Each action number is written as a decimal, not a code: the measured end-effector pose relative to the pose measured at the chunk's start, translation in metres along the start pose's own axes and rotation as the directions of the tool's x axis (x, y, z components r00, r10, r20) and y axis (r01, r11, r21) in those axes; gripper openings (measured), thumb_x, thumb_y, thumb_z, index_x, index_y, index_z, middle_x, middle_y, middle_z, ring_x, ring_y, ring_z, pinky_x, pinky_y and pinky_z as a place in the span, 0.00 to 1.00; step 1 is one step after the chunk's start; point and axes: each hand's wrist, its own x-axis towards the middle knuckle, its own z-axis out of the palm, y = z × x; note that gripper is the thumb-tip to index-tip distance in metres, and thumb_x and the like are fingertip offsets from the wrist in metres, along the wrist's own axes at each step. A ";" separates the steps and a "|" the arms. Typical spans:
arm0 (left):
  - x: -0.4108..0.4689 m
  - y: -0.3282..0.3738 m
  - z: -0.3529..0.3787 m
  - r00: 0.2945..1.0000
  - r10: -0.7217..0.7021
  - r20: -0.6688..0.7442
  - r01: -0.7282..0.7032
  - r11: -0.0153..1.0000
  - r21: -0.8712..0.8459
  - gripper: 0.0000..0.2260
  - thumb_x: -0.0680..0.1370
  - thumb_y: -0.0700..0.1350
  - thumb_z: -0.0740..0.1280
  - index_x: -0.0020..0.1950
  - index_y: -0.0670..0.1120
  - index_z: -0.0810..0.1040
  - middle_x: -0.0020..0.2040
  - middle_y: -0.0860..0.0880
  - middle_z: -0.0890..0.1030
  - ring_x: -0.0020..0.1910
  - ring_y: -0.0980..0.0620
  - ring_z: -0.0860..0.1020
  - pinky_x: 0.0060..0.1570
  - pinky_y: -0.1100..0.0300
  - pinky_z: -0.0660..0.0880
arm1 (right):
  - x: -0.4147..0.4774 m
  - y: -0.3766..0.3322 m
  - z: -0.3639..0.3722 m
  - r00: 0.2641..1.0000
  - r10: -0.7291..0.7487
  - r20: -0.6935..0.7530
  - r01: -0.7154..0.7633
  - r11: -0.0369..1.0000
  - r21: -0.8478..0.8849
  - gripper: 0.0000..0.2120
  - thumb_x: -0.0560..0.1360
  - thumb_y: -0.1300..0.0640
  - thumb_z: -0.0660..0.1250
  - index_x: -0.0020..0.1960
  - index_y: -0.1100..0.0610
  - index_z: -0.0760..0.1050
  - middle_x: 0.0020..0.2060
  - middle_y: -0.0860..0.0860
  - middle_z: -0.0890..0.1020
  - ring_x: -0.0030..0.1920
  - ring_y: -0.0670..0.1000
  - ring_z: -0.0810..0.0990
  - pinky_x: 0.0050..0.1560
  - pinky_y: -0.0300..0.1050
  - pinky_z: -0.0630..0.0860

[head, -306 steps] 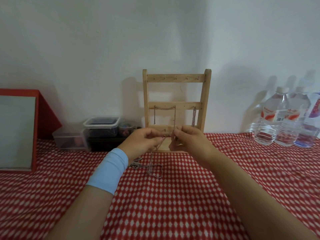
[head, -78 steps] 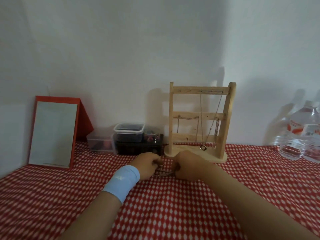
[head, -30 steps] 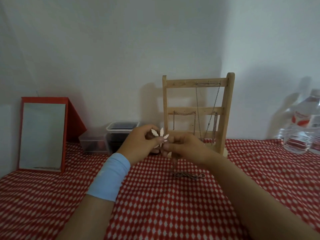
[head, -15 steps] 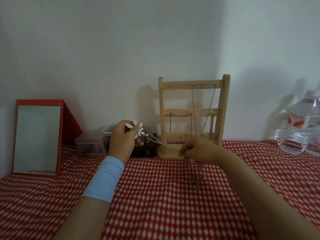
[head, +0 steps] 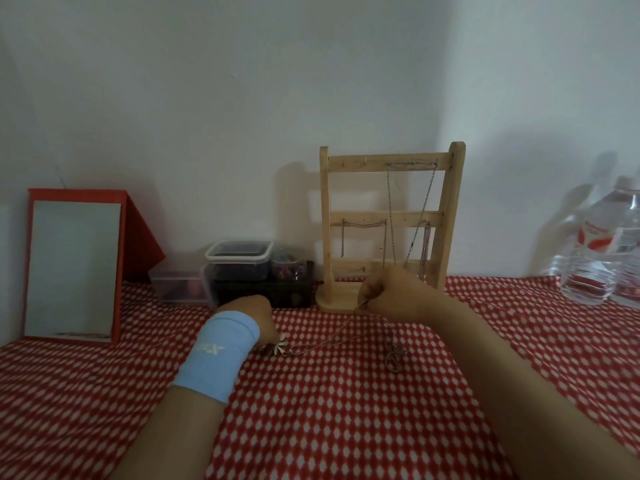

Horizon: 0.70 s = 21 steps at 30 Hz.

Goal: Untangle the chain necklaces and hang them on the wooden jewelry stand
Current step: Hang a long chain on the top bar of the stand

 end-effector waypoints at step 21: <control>-0.011 0.026 -0.022 0.893 -0.179 -0.413 -0.450 -0.355 -0.820 0.15 0.81 0.46 0.61 0.33 0.46 0.71 0.22 0.54 0.65 0.22 0.56 0.62 0.29 0.60 0.63 | 0.005 0.014 0.000 0.970 0.065 -0.233 -0.044 0.995 0.092 0.13 0.80 0.46 0.68 0.46 0.53 0.82 0.31 0.48 0.81 0.22 0.38 0.73 0.31 0.35 0.69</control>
